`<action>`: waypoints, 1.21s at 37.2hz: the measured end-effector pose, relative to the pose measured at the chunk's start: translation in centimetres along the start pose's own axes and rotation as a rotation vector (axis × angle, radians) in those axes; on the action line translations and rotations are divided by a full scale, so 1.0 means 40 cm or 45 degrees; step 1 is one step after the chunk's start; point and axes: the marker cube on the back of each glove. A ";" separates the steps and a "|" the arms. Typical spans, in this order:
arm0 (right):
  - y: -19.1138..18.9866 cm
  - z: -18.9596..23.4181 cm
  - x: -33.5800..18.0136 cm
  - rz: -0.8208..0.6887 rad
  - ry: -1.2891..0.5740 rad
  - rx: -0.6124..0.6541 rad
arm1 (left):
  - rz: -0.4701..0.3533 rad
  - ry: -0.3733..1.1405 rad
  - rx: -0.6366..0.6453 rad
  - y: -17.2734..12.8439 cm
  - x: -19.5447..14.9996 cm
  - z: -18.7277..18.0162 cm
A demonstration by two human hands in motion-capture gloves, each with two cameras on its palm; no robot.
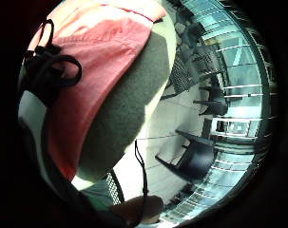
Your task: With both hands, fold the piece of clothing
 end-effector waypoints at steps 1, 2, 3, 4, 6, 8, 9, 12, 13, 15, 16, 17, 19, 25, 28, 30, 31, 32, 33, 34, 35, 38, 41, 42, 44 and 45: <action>0.006 -0.011 0.001 -0.021 0.021 0.027 | 0.005 -0.043 0.073 -0.016 -0.008 0.000; 0.013 -0.022 0.003 -0.048 0.040 0.052 | 0.013 -0.088 0.168 -0.037 -0.015 -0.004; 0.018 -0.030 0.005 -0.081 0.059 0.074 | 0.025 -0.122 0.262 -0.055 -0.019 -0.011; 0.023 -0.035 0.009 -0.121 0.077 0.087 | 0.043 -0.134 0.320 -0.061 -0.017 -0.021; 0.047 -0.055 0.019 -0.225 0.108 0.053 | 0.095 -0.078 0.272 -0.023 -0.001 -0.044; 0.095 -0.098 0.027 -0.342 0.124 -0.068 | 0.155 0.002 0.120 0.044 0.010 -0.075; 0.119 -0.123 0.031 -0.391 0.124 -0.138 | 0.182 0.021 0.053 0.073 0.009 -0.093; 0.171 -0.201 0.042 -0.488 0.093 -0.293 | 0.258 0.016 -0.087 0.136 0.000 -0.171; 0.182 -0.229 0.046 -0.509 0.076 -0.323 | 0.286 0.015 -0.114 0.151 0.001 -0.202; 0.189 -0.280 0.056 -0.534 0.046 -0.352 | 0.344 0.022 -0.146 0.168 0.005 -0.259; 0.185 -0.303 0.061 -0.538 0.034 -0.356 | 0.369 0.027 -0.158 0.171 0.008 -0.284; 0.176 -0.325 0.066 -0.537 0.021 -0.356 | 0.389 0.028 -0.171 0.170 0.009 -0.309; 0.144 -0.373 0.073 -0.532 -0.001 -0.358 | 0.422 0.016 -0.200 0.156 0.008 -0.356; -0.069 -0.482 0.057 -0.467 0.013 -0.394 | 0.385 -0.048 -0.257 -0.007 0.004 -0.474; -0.202 -0.530 0.011 -0.274 0.142 -0.527 | 0.220 -0.122 -0.278 -0.197 -0.008 -0.450; -0.255 -0.561 -0.028 -0.119 0.254 -0.620 | 0.109 -0.168 -0.313 -0.313 -0.019 -0.396; -0.284 -0.560 -0.045 -0.072 0.295 -0.629 | 0.067 -0.189 -0.333 -0.352 -0.023 -0.370; -0.314 -0.550 -0.060 -0.046 0.323 -0.620 | 0.034 -0.208 -0.352 -0.377 -0.026 -0.350; -0.345 -0.533 -0.073 -0.031 0.344 -0.605 | 0.009 -0.228 -0.365 -0.387 -0.026 -0.341; -0.374 -0.512 -0.086 -0.020 0.363 -0.590 | -0.010 -0.251 -0.369 -0.387 -0.023 -0.344; -0.402 -0.489 -0.099 -0.012 0.380 -0.574 | -0.025 -0.279 -0.361 -0.380 -0.019 -0.353; -0.470 -0.424 -0.138 -0.062 0.398 -0.525 | -0.067 -0.381 -0.309 -0.366 -0.016 -0.358; -0.530 -0.377 -0.170 -0.131 0.398 -0.377 | -0.106 -0.435 -0.325 -0.354 -0.026 -0.329; -0.541 -0.364 -0.177 -0.132 0.406 -0.348 | -0.112 -0.428 -0.319 -0.354 -0.029 -0.319; -0.546 -0.340 -0.189 -0.151 0.410 -0.354 | -0.118 -0.393 -0.292 -0.358 -0.032 -0.305; -0.544 -0.333 -0.194 -0.173 0.402 -0.361 | -0.119 -0.372 -0.276 -0.360 -0.034 -0.301</action>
